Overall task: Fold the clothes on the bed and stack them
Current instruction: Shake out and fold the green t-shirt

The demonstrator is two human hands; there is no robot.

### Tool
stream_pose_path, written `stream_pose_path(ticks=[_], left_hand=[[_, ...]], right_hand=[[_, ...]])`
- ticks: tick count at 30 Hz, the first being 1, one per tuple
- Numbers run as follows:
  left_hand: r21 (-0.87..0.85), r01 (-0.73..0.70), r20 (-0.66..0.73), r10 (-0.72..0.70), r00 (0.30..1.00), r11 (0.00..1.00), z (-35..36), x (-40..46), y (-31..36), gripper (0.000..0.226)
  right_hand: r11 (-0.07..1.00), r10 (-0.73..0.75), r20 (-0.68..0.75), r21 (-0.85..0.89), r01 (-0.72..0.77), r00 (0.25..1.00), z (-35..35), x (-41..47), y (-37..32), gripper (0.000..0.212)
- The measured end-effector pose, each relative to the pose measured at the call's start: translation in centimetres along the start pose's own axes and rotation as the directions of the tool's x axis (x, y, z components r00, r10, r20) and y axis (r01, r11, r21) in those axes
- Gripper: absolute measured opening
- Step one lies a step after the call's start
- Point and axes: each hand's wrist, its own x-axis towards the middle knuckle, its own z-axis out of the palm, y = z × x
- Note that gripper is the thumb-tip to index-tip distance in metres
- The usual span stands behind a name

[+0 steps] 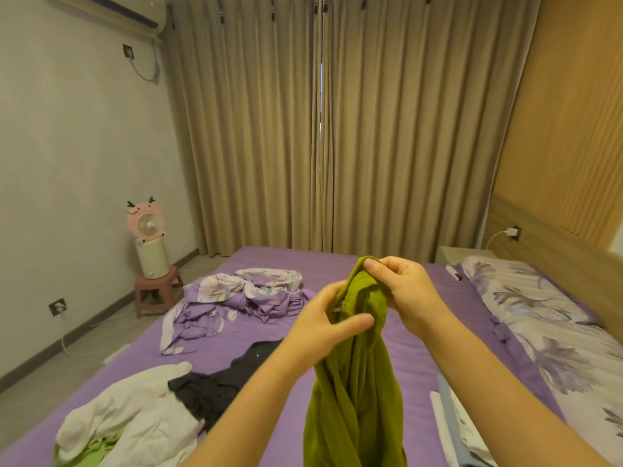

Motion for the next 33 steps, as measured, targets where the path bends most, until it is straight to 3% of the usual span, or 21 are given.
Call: stream_pose_path(ticks=[5,8,12,15,17,19,22,28,30,31,33], left_hand=[[-0.064,0.086,-0.064,-0.09,0.994,0.994,1.7,-0.4,-1.4,0.006],[-0.213,0.155,-0.108,-0.181,0.978,0.965,2.2,-0.5,-0.9,0.019],[-0.404,0.268,-0.137,-0.347,0.928,0.875,2.3,0.2,-0.6,0.026],[-0.374,0.305,-0.117,-0.371,0.921,0.876,1.9,0.6,-1.2,0.035],[-0.318,0.307,-0.094,-0.353,0.931,0.897,1.1,0.5,-1.9,0.038],[-0.26,0.314,-0.067,-0.342,0.937,0.913,0.0,0.2,-2.5,0.04],[-0.23,0.366,0.024,-0.371,0.928,0.902,-1.7,-0.8,-3.6,0.051],[-0.106,0.305,0.243,-0.273,0.931,0.946,-3.2,-3.8,-4.7,0.039],[-0.042,0.294,0.372,-0.258,0.891,0.955,-3.5,-4.6,-4.7,0.042],[0.033,0.276,0.438,-0.262,0.86,0.961,-3.6,-4.9,-4.7,0.045],[0.164,0.219,0.479,-0.271,0.835,0.962,-3.5,-5.1,-4.3,0.035]], right_hand=[[0.998,0.055,-0.184,-0.015,-0.058,0.981,-0.8,-0.9,1.8,0.022],[0.998,0.035,-0.231,-0.034,-0.044,0.972,-1.7,-2.8,2.7,0.03],[0.963,-0.06,-0.026,-0.263,0.051,0.998,-1.2,-7.8,5.8,0.047],[0.956,-0.122,-0.092,-0.278,0.092,0.988,-1.2,-9.5,7.9,0.024],[0.975,-0.111,-0.188,-0.209,0.071,0.976,-1.6,-9.8,7.9,0.023],[1.0,0.006,-0.263,0.007,-0.005,0.965,-2.0,-9.9,7.4,0.02],[0.935,0.201,-0.24,0.337,-0.113,0.95,-3.0,-9.5,6.4,0.022],[0.824,0.346,-0.126,0.516,-0.236,0.93,-3.5,-8.0,6.5,0.02],[0.779,0.425,-0.08,0.539,-0.32,0.902,-3.5,-7.5,7.1,0.052],[0.747,0.456,-0.042,0.562,-0.356,0.889,-3.5,-7.4,7.5,0.057],[0.718,0.49,-0.016,0.574,-0.393,0.871,-3.6,-7.5,8.1,0.035]])
